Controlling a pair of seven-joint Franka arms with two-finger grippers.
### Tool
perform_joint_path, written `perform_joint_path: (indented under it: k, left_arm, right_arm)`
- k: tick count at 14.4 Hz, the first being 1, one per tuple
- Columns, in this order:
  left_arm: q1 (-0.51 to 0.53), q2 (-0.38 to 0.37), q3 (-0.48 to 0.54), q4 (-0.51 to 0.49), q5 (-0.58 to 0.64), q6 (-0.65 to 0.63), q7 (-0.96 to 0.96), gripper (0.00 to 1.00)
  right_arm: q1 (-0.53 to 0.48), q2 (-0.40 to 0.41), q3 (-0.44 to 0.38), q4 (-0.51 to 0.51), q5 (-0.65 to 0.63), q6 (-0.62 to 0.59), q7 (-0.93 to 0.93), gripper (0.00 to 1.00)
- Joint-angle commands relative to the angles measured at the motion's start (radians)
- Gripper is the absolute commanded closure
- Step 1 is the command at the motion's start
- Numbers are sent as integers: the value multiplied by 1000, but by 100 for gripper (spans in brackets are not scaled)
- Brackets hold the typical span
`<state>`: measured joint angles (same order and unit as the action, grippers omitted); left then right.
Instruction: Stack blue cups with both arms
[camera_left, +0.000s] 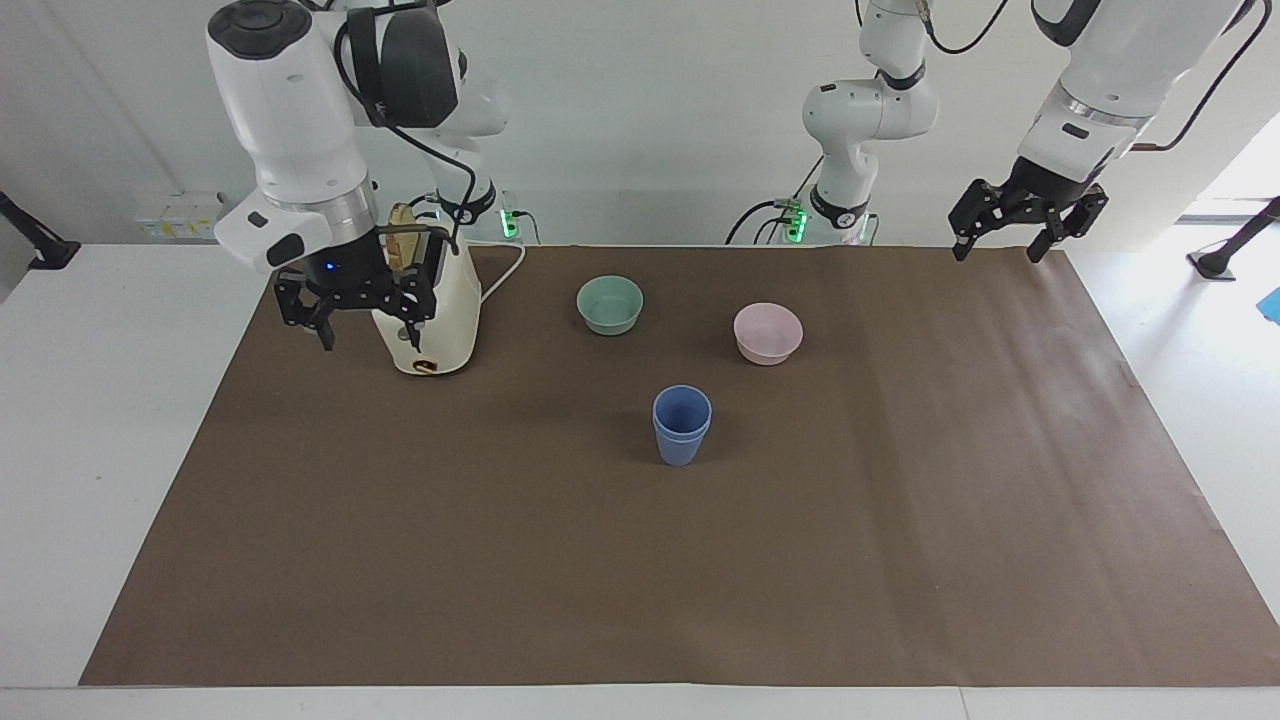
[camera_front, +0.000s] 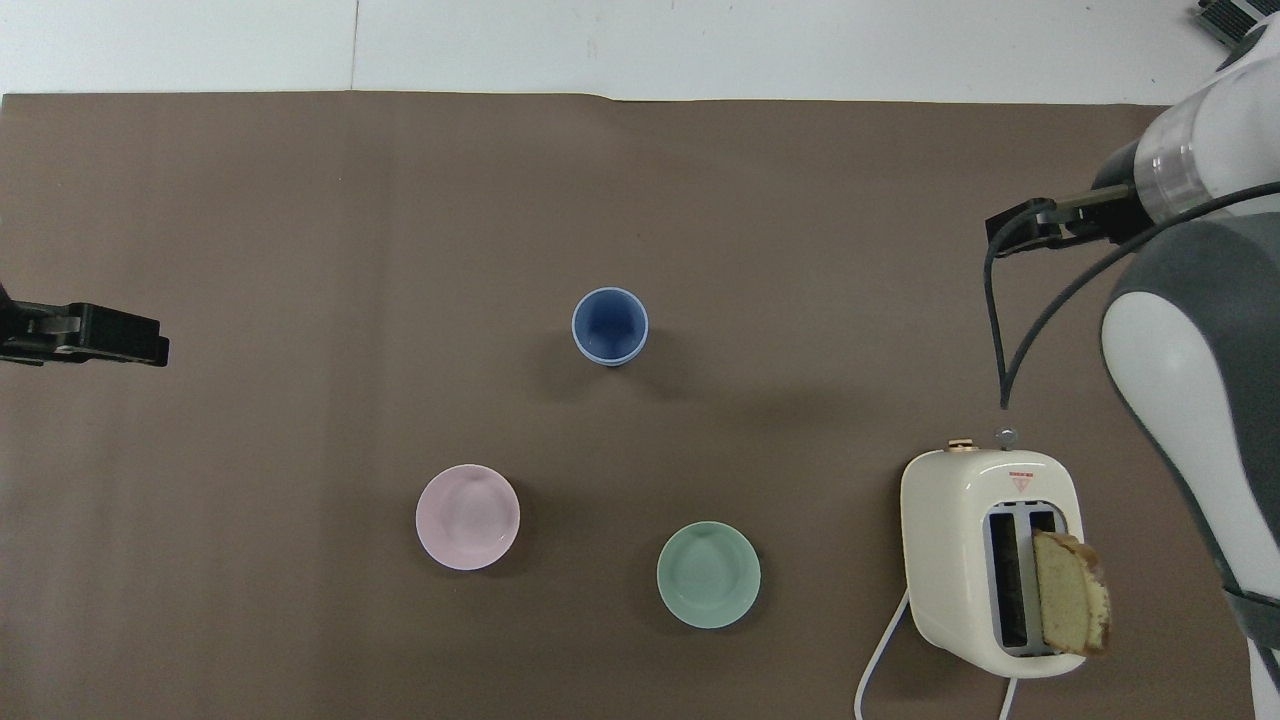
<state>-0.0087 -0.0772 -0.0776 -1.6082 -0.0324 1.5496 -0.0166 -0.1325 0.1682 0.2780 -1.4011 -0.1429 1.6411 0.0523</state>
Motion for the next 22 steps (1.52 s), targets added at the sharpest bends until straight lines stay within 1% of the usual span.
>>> perform_joint_path:
  k: [1, 2, 4, 6, 10, 13, 22]
  left_arm:
    - [10, -21, -2, -16, -4, -9, 10, 0]
    - [10, -21, -4, -16, -6, -9, 10, 0]
    - [10, -23, -4, -16, -6, -9, 10, 0]
    - [10, -22, -4, -16, -4, -9, 10, 0]
    - [10, -23, -4, -16, -4, -9, 10, 0]
    - [10, -21, -2, -16, -4, -9, 10, 0]
    - [10, -21, -4, -16, -4, -9, 9, 0]
  right_arm:
    - [-24, -50, 10, -22, 53, -55, 20, 0]
    - [-26, -59, 0, -24, 87, -66, 43, 0]
    - [-26, -78, 1, -29, 103, -104, 87, 0]
    - [-26, -108, 0, -36, 146, -135, 103, 0]
    - [-42, -174, -5, -79, 155, -139, 86, 0]
    - [-45, -180, -6, -76, 154, -156, 84, 0]
    - [-44, -179, -6, -75, 155, -139, 90, 0]
